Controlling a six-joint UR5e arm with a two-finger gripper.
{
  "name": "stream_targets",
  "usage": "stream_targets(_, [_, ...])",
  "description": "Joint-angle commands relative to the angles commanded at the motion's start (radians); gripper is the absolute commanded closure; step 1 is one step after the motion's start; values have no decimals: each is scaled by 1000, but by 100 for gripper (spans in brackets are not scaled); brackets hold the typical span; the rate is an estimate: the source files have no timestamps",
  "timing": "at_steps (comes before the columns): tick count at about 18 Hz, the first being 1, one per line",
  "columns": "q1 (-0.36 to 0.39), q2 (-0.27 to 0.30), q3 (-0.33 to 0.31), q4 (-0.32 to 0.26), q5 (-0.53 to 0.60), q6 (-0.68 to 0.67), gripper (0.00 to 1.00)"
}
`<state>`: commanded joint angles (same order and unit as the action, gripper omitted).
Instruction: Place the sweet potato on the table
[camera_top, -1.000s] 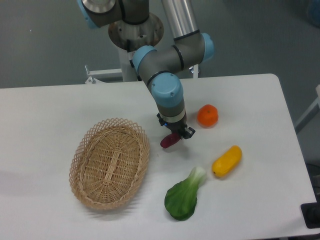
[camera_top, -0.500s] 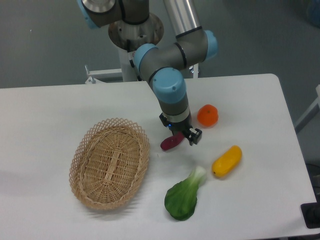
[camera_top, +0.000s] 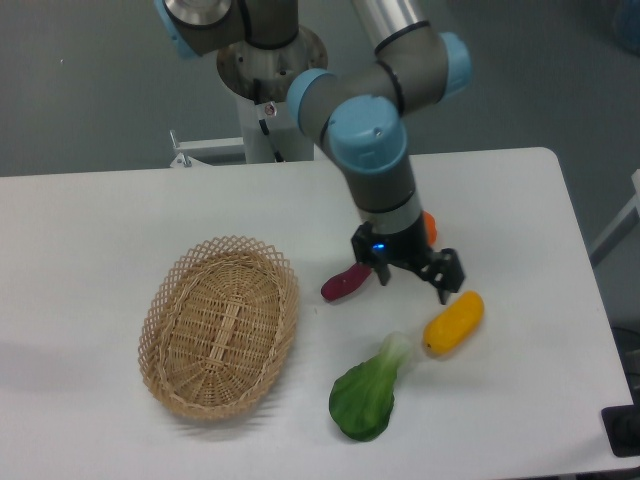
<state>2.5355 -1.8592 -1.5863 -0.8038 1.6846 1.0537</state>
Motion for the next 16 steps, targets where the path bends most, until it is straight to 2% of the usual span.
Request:
stream_targets(4, [98,8,23,-9,-32,204,0])
stream_targets(5, [121,9,26,-27,-48,248,0])
stream_targets(9, [216,48,42,-135,-115,469,0])
stream_targets(13, [272,64,92,-300,-158,659,0])
stream_targets(16, [301,64,92,-314,-222,701,0])
